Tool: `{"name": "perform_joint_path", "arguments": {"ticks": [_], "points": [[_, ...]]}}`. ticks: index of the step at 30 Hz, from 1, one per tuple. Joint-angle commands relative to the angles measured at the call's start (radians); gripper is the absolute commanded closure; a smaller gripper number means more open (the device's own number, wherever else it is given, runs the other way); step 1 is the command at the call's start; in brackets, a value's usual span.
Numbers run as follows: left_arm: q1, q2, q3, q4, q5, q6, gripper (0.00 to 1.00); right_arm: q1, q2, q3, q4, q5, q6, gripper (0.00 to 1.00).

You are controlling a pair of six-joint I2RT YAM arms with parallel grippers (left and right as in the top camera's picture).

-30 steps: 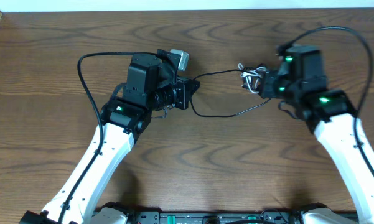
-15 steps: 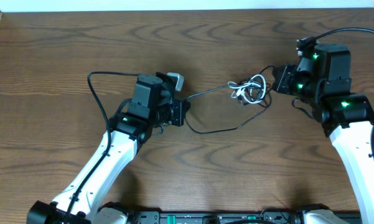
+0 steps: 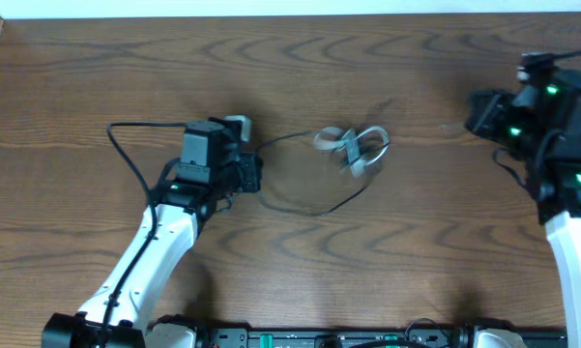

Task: Untangle cables

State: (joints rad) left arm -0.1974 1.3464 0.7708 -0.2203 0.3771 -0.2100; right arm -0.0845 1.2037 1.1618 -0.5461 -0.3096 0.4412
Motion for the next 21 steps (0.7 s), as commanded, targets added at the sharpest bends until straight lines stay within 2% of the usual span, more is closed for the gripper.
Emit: {"name": "perform_joint_path", "arguments": {"ticks": [1, 7, 10, 11, 13, 18, 21], "points": [[0.045, 0.000, -0.014, 0.001, -0.031, -0.013, 0.92, -0.057, -0.054, 0.003, -0.014, 0.011, 0.010, 0.99], [0.061, 0.000, -0.014, 0.016, -0.019, -0.013, 0.92, -0.098, -0.063, 0.003, -0.058, -0.063, -0.041, 0.99], [0.061, 0.000, -0.014, 0.041, 0.039, -0.013, 0.92, -0.097, -0.037, 0.003, -0.076, -0.133, -0.080, 0.99], [0.061, 0.000, -0.014, 0.050, 0.060, -0.013, 0.92, -0.097, -0.029, 0.003, -0.078, -0.147, -0.080, 0.95], [0.061, 0.000, -0.014, 0.073, 0.098, -0.016, 0.92, -0.095, -0.009, 0.003, -0.084, -0.177, -0.093, 0.70], [0.061, -0.001, -0.014, 0.117, 0.158, -0.051, 0.92, -0.043, 0.045, 0.003, -0.118, -0.194, -0.133, 0.58], [0.060, -0.001, -0.014, 0.139, 0.201, -0.055, 0.92, 0.015, 0.079, 0.003, -0.134, -0.190, -0.143, 0.56]]}}
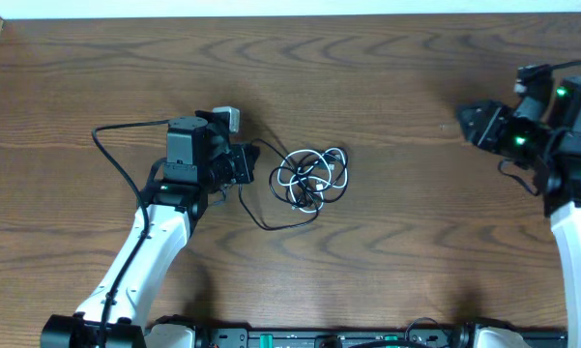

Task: Untangle cables

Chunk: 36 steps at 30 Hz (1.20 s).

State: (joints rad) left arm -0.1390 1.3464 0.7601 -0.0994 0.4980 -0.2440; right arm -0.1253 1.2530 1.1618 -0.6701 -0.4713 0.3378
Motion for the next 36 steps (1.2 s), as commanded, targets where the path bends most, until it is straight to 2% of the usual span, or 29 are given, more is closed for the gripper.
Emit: {"name": "perform_joint_path", "arguments": {"ticks": [1, 6, 11, 17, 22, 28, 32, 36], "points": [[0.002, -0.001, -0.003, 0.024, 0.094, -0.021, 0.92, 0.081, 0.045, 0.003, -0.011, -0.028, -0.040, 0.55], [-0.011, -0.003, -0.003, 0.066, 0.171, -0.024, 0.92, 0.206, 0.120, 0.003, -0.005, -0.012, -0.039, 0.55], [-0.069, -0.014, -0.003, 0.139, 0.180, -0.063, 0.92, 0.320, 0.195, 0.003, -0.002, 0.007, -0.030, 0.57], [-0.157, -0.026, -0.002, 0.309, 0.179, -0.147, 0.92, 0.446, 0.270, 0.003, 0.003, 0.124, 0.098, 0.63], [-0.181, -0.026, -0.002, 0.360, 0.179, -0.167, 0.92, 0.508, 0.304, 0.003, 0.001, 0.193, 0.197, 0.66], [-0.181, -0.030, -0.002, 0.364, 0.180, -0.175, 0.92, 0.573, 0.330, 0.002, -0.032, 0.306, 0.362, 0.61], [-0.181, -0.031, -0.002, 0.372, 0.180, -0.181, 0.92, 0.609, 0.353, 0.001, -0.037, 0.351, 0.401, 0.56], [-0.181, -0.043, -0.002, 0.371, 0.180, -0.181, 0.92, 0.630, 0.389, 0.001, -0.038, 0.420, 0.491, 0.55]]}}
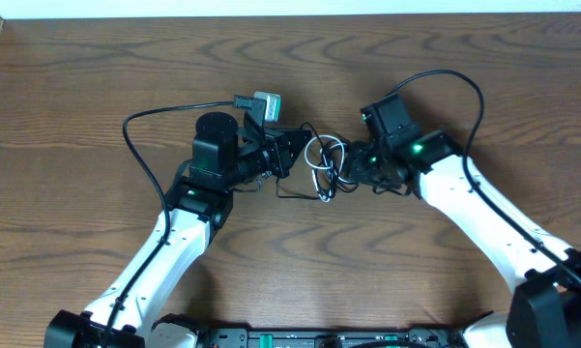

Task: Untangle cables

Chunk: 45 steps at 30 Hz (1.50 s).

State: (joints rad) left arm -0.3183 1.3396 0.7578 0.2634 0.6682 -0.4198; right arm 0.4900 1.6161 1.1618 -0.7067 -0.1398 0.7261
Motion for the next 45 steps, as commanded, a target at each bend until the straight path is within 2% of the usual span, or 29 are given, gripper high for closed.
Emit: {"name": "perform_joint_path", "arguments": {"ticks": [1, 13, 29, 31, 32, 33, 34, 35, 40, 45], "points": [[-0.002, -0.040, 0.000, 0.008, 0.010, -0.005, 0.92, 0.017, 0.036, 0.001, 0.000, 0.101, 0.118, 0.55], [-0.002, -0.063, 0.000, -0.003, 0.032, -0.005, 0.92, 0.024, 0.145, 0.001, 0.047, 0.122, 0.205, 0.53], [-0.002, -0.064, 0.000, -0.018, 0.077, -0.005, 0.92, 0.036, 0.239, 0.001, 0.168, 0.114, 0.224, 0.51], [-0.002, -0.068, 0.000, -0.021, 0.080, -0.005, 0.92, 0.037, 0.250, 0.001, 0.176, 0.102, 0.224, 0.55], [-0.002, -0.069, 0.000, -0.021, 0.081, -0.005, 0.92, 0.038, 0.252, 0.001, 0.178, 0.099, 0.224, 0.62], [-0.002, -0.070, 0.000, -0.021, 0.080, -0.005, 0.92, 0.039, 0.253, 0.001, 0.178, 0.099, 0.224, 0.76], [-0.002, -0.071, 0.000, -0.021, 0.080, -0.005, 0.92, 0.041, 0.253, 0.001, 0.180, 0.099, 0.224, 0.95], [-0.002, -0.072, 0.000, -0.021, 0.080, -0.005, 0.92, 0.041, 0.252, 0.001, 0.180, 0.096, 0.224, 0.99], [-0.002, -0.073, 0.000, -0.035, 0.079, 0.009, 0.92, 0.034, 0.245, 0.001, 0.180, 0.097, 0.215, 0.99], [0.004, -0.072, 0.000, -0.116, 0.031, 0.026, 0.92, -0.029, 0.184, 0.002, 0.179, 0.102, 0.191, 0.99]]}}
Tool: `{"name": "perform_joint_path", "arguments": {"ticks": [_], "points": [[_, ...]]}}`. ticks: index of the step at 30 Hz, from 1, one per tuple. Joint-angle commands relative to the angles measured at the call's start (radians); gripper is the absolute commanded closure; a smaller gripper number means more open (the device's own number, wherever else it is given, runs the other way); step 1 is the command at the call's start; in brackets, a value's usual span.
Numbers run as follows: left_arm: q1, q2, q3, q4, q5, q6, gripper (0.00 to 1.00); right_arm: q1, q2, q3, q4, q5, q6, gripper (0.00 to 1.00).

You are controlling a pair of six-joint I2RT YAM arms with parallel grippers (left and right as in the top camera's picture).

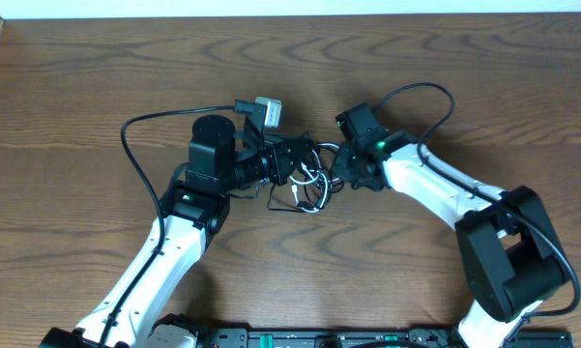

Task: Untangle cables
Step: 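Pull the grippers apart to stretch the black cable across the table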

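Note:
A small tangle of white and black cables (pixel 309 184) lies on the wooden table (pixel 97 68) near the middle. My left gripper (pixel 292 162) reaches into the tangle from the left, its fingertips among the loops. From the right, my right gripper (pixel 336 170) presses against the tangle's right side. The overhead view is too small to show how either pair of jaws stands. A thin black cable loops out below the tangle toward the left gripper.
The left arm's own black lead (pixel 145 126) arcs over the table to its left, with a grey connector block (pixel 266 109) on the wrist. The right arm's lead (pixel 425 97) arcs above its forearm. A white wall edge runs along the back.
The right gripper has shifted left and its arm has swung round, so it now sits tighter against the tangle. The left gripper has pushed slightly further right into the loops. The tangle looks more bunched.
First the cables were a blur right of centre, the left gripper to their left and the right arm at the far right edge. Then the tangle lay beside the left gripper. Later both grippers met at the tangle, and now they crowd it from both sides.

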State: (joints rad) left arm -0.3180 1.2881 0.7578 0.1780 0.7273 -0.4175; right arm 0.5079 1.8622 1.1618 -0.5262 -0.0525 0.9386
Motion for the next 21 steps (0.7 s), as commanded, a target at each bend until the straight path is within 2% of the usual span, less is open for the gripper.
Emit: {"name": "perform_joint_path", "arguments": {"ticks": [1, 11, 21], "points": [[0.009, -0.021, 0.000, -0.049, -0.041, 0.024, 0.92, -0.064, -0.082, 0.002, -0.003, 0.017, -0.032, 0.99], [0.076, -0.021, 0.000, -0.092, -0.043, 0.031, 0.92, -0.291, -0.256, 0.002, -0.127, 0.132, -0.110, 0.99], [0.151, -0.021, 0.000, -0.119, -0.043, 0.032, 0.92, -0.538, -0.266, 0.001, -0.236, 0.137, -0.160, 0.99]]}}
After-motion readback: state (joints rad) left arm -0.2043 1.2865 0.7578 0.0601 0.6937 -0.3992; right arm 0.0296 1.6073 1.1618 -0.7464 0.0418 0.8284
